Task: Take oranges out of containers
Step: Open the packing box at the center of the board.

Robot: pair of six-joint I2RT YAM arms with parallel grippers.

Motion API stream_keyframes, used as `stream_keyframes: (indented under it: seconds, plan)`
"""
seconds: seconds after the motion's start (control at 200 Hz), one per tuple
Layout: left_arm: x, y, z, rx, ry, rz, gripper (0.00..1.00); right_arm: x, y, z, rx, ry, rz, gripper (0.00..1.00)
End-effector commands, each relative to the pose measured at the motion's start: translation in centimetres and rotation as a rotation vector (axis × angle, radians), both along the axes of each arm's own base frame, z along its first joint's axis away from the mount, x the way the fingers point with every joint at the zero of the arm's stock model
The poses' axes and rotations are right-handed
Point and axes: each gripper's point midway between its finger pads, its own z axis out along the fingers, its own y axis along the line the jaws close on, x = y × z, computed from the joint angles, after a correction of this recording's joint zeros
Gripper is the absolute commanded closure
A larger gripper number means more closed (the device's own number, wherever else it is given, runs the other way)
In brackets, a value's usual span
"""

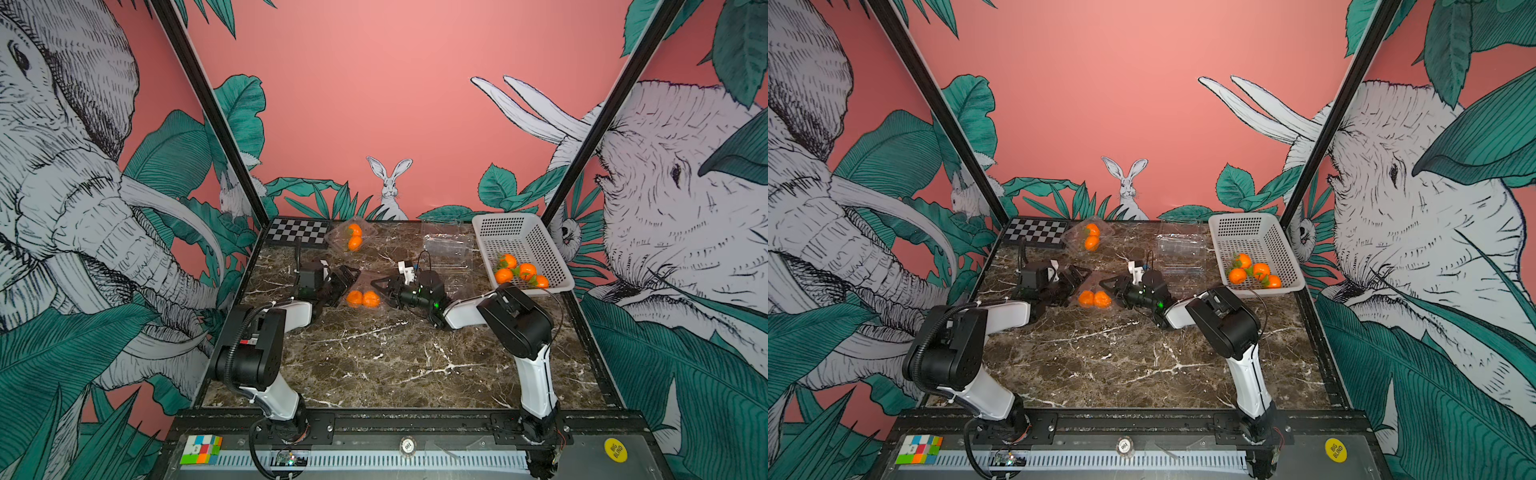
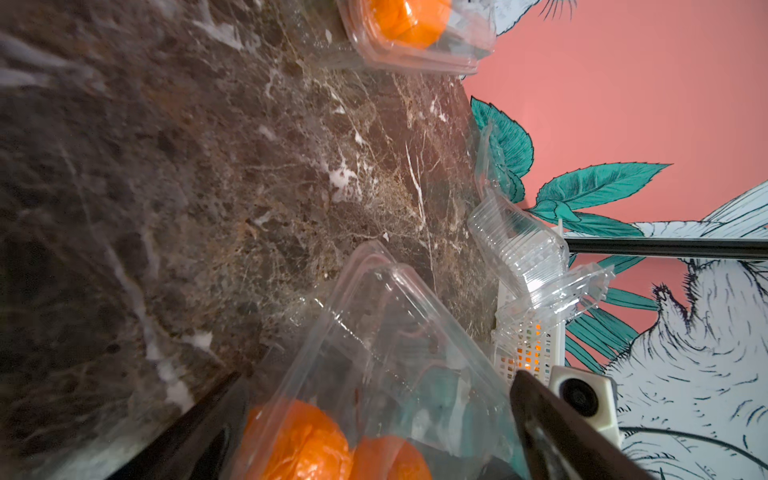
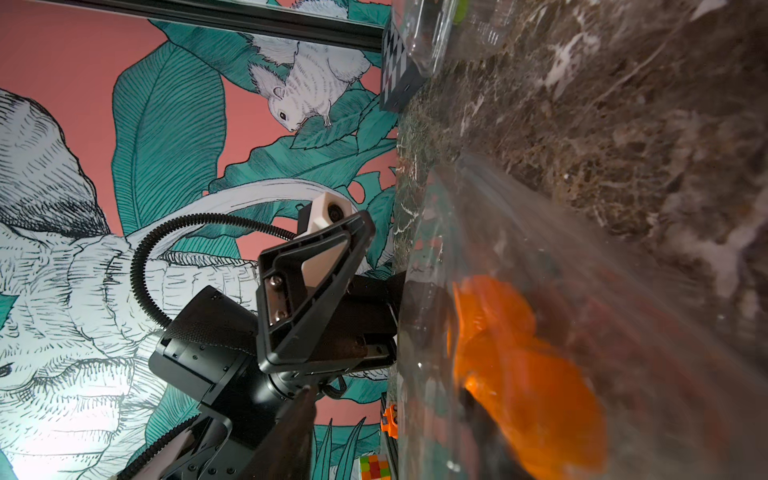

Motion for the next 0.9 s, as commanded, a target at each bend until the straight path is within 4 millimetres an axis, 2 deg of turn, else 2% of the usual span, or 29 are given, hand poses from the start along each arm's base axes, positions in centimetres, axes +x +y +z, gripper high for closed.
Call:
stream_keyframes:
  seconds: [0.0, 0.205, 0.29, 0.555, 0.895]
  plan:
    - [-0.4, 0.1, 2.7, -0.004, -0.033, -0.044, 0.01, -1.0, 0.0, 0.7, 0.007, -0.008, 0.001, 0.55]
    - [-0.6, 2.8, 3.1, -0.004, -0.02, 0.01, 0.01, 0.2, -0.6, 0.5, 0.021, 0.032, -0.091, 0.68]
    - [-0.8, 3.2, 3.3, -0.002, -0.026, 0.024, 0.01, 0.8, -0.7, 0.5, 0.026, 0.047, -0.134, 0.7]
    - [-2.4, 3.6, 3.2, -0.042, -0.048, 0.064, 0.01, 3.2, -1.9, 0.6, 0.07, 0.109, -0.281, 0.76]
    - [-7.0, 2.8, 2.1, -0.12, -0.111, 0.086, 0.01, 5.2, -2.8, -0.2, 0.092, 0.149, -0.408, 0.78]
